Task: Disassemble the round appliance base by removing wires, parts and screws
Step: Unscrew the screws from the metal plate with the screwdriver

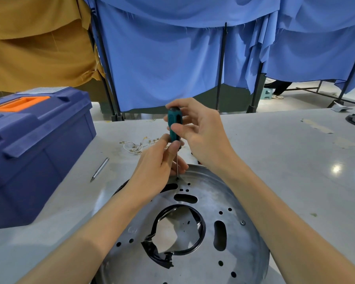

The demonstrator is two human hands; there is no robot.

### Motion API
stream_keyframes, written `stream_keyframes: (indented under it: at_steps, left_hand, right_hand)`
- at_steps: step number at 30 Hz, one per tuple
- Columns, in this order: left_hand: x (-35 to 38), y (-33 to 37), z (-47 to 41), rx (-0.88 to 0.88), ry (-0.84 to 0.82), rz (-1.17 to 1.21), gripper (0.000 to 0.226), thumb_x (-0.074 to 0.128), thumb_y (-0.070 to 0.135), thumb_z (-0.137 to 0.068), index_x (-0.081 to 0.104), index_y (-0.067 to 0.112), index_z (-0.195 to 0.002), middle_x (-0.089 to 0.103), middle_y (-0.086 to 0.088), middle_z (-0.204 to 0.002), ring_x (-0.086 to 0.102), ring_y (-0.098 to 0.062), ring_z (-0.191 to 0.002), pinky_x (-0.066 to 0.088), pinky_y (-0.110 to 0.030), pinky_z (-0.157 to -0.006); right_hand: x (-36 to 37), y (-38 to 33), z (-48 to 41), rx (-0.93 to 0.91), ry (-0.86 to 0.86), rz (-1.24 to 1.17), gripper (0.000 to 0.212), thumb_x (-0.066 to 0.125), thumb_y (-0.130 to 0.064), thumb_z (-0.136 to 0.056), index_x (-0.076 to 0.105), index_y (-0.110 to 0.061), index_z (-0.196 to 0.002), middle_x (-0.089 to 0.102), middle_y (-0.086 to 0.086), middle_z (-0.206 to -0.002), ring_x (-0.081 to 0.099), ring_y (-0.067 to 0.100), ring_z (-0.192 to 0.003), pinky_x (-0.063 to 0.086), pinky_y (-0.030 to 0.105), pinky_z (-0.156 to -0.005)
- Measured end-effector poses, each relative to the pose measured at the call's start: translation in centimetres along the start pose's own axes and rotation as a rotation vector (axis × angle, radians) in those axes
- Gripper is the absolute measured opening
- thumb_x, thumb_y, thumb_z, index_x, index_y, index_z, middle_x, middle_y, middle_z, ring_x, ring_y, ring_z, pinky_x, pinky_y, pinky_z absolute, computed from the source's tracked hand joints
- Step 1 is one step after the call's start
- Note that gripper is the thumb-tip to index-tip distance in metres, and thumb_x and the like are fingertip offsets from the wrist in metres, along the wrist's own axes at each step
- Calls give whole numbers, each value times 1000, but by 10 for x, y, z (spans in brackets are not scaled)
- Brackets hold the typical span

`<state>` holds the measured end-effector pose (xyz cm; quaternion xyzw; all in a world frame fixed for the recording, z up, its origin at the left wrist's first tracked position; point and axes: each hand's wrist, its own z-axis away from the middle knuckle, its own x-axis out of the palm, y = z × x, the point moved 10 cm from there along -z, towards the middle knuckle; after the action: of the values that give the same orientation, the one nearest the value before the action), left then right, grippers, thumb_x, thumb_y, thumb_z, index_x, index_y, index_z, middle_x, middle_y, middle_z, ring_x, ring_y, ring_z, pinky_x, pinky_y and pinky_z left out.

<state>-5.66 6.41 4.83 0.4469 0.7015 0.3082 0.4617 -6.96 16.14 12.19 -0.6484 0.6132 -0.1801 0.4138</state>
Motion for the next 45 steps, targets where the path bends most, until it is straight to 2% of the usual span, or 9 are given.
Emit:
stream_keyframes:
  at_steps: [4, 8, 13, 18, 24, 28, 34, 40, 45]
  left_hand:
    - [-4, -2, -1, -16, 31, -25, 21, 52, 42, -94, 51, 21, -98, 73, -2, -71, 71, -18, -68, 60, -46, -74]
    - [-3, 0, 1, -22, 18, -13, 44, 46, 61, -82, 48, 20, -98, 73, -4, -70, 71, -20, -67, 60, -46, -74]
    - [-1, 2, 0, 19, 12, -46, 14, 41, 35, -100, 50, 25, -103, 73, -5, -72, 71, -22, -68, 58, -48, -75]
    - [-3, 0, 0, -15, 29, -25, 17, 49, 40, -96, 46, 24, -97, 73, -3, -70, 71, -21, -66, 60, -47, -73]
    - [-6, -2, 0, -33, 55, -37, 25, 56, 42, -91, 42, 21, -87, 74, -3, -69, 71, -19, -62, 61, -41, -69]
    - [-4, 5, 1, 29, 37, -59, 16, 39, 34, -101, 49, 23, -104, 73, -5, -71, 71, -20, -64, 60, -39, -68]
    - [-5, 5, 1, 7, 50, -40, 24, 47, 43, -94, 49, 23, -106, 73, -3, -71, 71, -21, -65, 59, -48, -74]
    - [-5, 3, 0, 5, 51, -73, 20, 40, 40, -100, 48, 22, -100, 74, -1, -70, 71, -19, -65, 57, -50, -75]
    - [-4, 3, 1, 8, 42, -88, 23, 42, 43, -98, 50, 23, -105, 74, 1, -72, 71, -17, -67, 57, -50, -78]
  right_hand:
    - [3, -1, 2, -21, -16, 54, 31, 75, -22, -81, 64, -25, -110, 59, -1, -105, 55, 5, -86, 52, 20, -78]
    - [-2, -3, 0, -28, 12, 54, 44, 72, -11, -83, 61, -27, -122, 64, -2, -99, 58, 7, -79, 52, 22, -77]
    - [2, -1, 0, -12, -21, 2, 32, 61, 1, -88, 58, -20, -112, 65, 4, -105, 65, 19, -89, 56, 31, -80]
    - [-1, -4, 1, -35, 10, 77, 31, 74, -15, -82, 61, -29, -106, 56, -3, -101, 53, 2, -82, 47, 11, -70]
    - [-5, -5, 0, -24, 13, 66, 43, 68, 3, -80, 63, -24, -114, 61, -7, -92, 58, 10, -79, 52, 25, -79]
    - [-1, -3, -1, -18, -23, 36, 41, 58, 12, -84, 65, -19, -111, 63, -4, -97, 62, 15, -85, 56, 29, -79]
    - [1, -2, 1, -40, -5, 63, 34, 75, -19, -81, 64, -27, -111, 58, 0, -100, 56, 5, -81, 50, 15, -72]
    - [0, 0, -2, -18, -13, 49, 42, 59, 7, -86, 61, -21, -117, 64, 1, -102, 61, 14, -85, 54, 23, -79]
    - [4, 0, 0, -20, -24, 32, 28, 72, -19, -84, 60, -25, -108, 60, -2, -105, 58, 6, -89, 53, 18, -74]
